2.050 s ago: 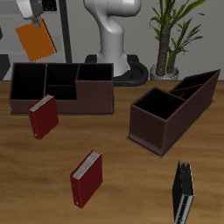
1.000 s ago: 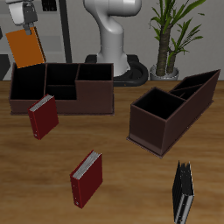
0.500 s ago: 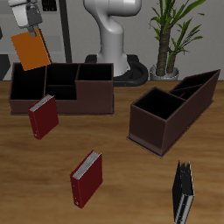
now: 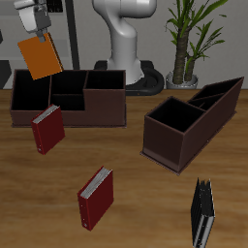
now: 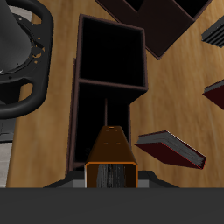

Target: Place the orange book into the back desk caddy's back compartment

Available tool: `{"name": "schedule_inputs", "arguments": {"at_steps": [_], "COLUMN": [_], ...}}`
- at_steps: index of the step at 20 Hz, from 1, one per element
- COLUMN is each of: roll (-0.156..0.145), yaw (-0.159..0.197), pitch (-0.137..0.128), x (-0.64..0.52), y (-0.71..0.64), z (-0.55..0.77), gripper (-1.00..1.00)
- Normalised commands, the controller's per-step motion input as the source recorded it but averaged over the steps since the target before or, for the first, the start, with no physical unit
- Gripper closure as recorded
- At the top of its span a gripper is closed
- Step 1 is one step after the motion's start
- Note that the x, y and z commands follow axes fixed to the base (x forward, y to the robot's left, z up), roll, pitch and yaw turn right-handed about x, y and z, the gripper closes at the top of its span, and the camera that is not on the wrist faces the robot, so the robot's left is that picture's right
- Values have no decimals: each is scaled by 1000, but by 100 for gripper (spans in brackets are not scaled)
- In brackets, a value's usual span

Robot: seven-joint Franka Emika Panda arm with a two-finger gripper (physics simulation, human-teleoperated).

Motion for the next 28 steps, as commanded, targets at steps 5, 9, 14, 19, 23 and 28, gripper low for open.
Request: {"name": "schedule_inputs", "arguments": {"at_steps": [5, 9, 14, 19, 23, 28], "roll": [41, 47, 22, 7, 13, 17], "yaw": [1, 12, -14, -19, -14, 14], "pitch": [6, 43, 21, 77, 25, 10], "x": [-22, -44, -53, -48, -74, -30], "y": [252, 250, 104, 5, 14, 58], "z": [-6, -69, -7, -183, -74, -49], "gripper": [100, 100, 100, 100, 100, 100]}}
